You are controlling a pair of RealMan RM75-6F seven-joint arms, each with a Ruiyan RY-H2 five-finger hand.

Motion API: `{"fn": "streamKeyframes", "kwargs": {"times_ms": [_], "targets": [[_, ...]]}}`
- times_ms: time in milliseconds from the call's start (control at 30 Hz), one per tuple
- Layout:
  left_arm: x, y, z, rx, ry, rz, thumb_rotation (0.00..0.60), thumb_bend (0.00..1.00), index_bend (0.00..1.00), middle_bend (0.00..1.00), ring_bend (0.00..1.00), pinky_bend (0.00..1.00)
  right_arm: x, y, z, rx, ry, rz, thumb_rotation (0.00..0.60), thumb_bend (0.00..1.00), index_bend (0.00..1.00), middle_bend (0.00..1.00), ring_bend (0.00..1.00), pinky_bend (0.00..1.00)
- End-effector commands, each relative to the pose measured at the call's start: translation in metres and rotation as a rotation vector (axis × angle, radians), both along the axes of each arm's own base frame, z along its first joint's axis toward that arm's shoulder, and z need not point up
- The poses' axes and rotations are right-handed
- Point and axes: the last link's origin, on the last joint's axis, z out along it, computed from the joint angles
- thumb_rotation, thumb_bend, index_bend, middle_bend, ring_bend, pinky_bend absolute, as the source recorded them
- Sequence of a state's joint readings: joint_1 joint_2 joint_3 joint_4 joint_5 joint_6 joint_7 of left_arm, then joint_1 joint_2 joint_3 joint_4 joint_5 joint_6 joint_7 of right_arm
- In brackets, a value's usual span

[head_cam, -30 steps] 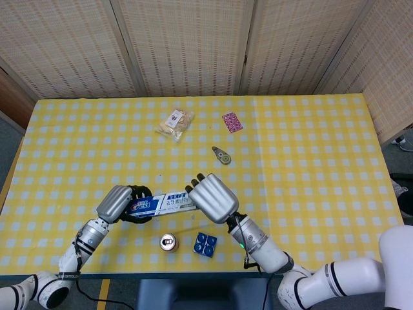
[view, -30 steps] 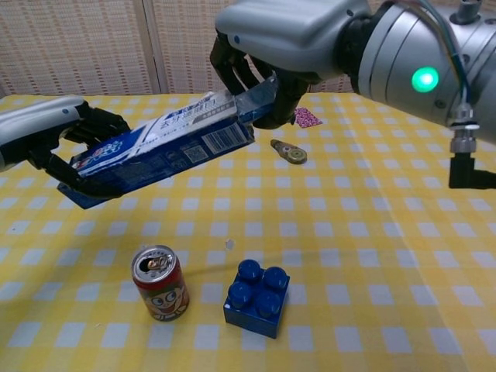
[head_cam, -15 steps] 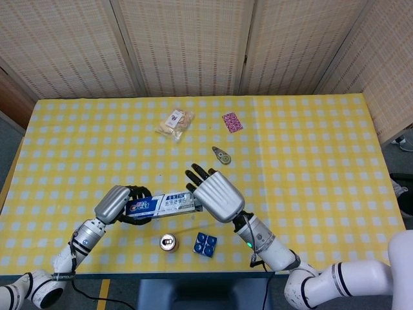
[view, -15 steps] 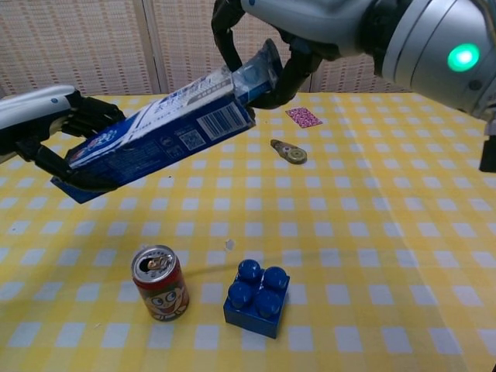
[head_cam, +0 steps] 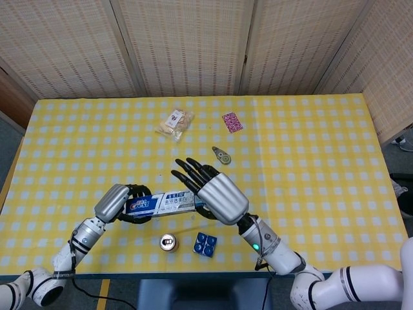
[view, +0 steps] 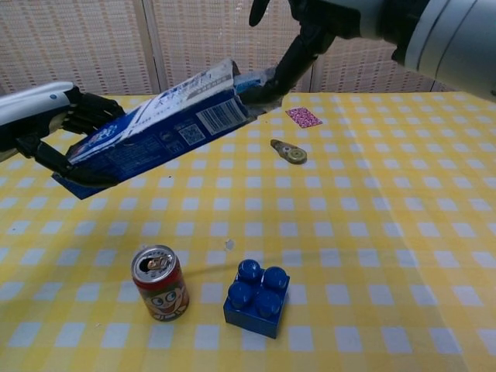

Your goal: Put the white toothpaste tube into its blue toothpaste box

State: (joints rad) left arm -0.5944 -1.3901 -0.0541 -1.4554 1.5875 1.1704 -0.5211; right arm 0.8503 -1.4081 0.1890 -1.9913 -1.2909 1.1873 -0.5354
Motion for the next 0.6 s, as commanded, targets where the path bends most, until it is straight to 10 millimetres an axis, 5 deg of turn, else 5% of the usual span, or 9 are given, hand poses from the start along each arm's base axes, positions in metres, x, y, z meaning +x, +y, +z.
{"fn": "streamKeyframes", "kwargs": {"times_ms": [33, 600], "targets": [[0.001, 0.002, 0.003, -0.002, -0.034, 0.013, 0.6, 0.22, 0.74, 0.78, 0.62, 0.75, -0.003, 0.003, 0.004, 0.048, -0.021, -0.032, 0.6, 0.2, 0.0, 0.0, 0.0, 0.25], [0.003, 0.005, 0.017, -0.02, -0.221, 0.031, 0.6, 0.22, 0.74, 0.78, 0.62, 0.75, -0.015, 0.007, 0.038, 0.192, -0.265, -0.097, 0.6, 0.2, 0.0, 0.0, 0.0, 0.19]]}}
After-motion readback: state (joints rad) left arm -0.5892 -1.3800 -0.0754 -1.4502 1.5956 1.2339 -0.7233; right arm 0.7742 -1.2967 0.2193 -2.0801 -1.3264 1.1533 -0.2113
